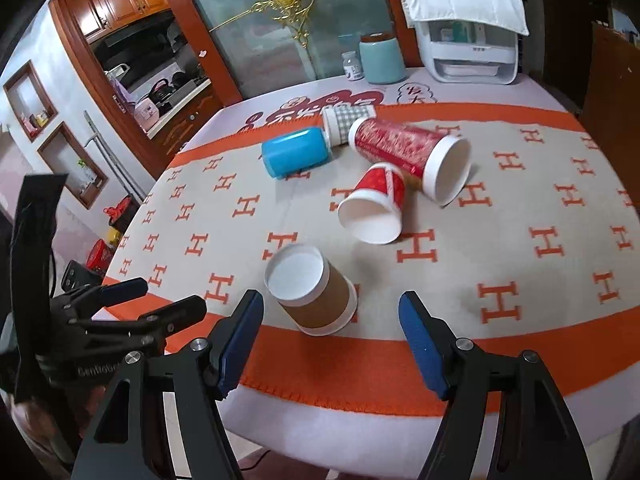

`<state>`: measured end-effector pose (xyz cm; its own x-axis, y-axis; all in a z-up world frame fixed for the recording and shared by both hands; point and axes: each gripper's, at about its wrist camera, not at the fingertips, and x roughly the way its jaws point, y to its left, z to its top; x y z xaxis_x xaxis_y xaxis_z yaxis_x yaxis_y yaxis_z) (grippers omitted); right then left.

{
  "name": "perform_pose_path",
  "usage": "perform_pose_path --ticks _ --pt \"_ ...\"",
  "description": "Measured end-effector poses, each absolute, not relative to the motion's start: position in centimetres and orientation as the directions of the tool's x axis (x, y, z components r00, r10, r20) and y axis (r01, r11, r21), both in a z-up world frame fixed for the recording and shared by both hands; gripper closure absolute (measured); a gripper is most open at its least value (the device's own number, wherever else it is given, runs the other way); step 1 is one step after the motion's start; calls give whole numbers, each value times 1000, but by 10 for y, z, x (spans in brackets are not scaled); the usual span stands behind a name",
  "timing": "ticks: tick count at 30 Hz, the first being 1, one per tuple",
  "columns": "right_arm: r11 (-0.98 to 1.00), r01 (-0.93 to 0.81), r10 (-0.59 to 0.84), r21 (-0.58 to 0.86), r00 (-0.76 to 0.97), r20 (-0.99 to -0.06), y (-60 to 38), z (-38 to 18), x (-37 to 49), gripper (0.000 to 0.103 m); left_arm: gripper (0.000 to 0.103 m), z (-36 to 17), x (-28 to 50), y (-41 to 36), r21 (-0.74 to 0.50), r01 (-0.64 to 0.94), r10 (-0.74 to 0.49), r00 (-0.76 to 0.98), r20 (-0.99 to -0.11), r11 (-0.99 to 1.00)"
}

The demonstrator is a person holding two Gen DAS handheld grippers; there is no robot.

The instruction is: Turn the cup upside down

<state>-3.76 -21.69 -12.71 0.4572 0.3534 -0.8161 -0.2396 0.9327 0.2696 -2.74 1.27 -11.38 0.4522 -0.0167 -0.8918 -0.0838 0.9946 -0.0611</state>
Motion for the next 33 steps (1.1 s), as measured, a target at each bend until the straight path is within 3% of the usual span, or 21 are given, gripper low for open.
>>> perform_pose_path --ticks 4,13,22,33 --pt "931 -230 358 282 438 -824 -222 -93 -35 32 1 -82 -32 8 -59 -89 -6 503 -864 994" --pt "943 -201 330 267 430 -841 -225 -34 -39 26 1 -28 -47 3 -35 -110 34 568 -822 993" --pt "962 -182 269 201 548 -792 -231 19 -64 17 1 0 -68 -4 4 -116 77 628 -775 993" --pt "966 -175 259 192 593 -762 -236 47 -89 16 1 11 -76 -5 25 -138 111 662 -741 990"
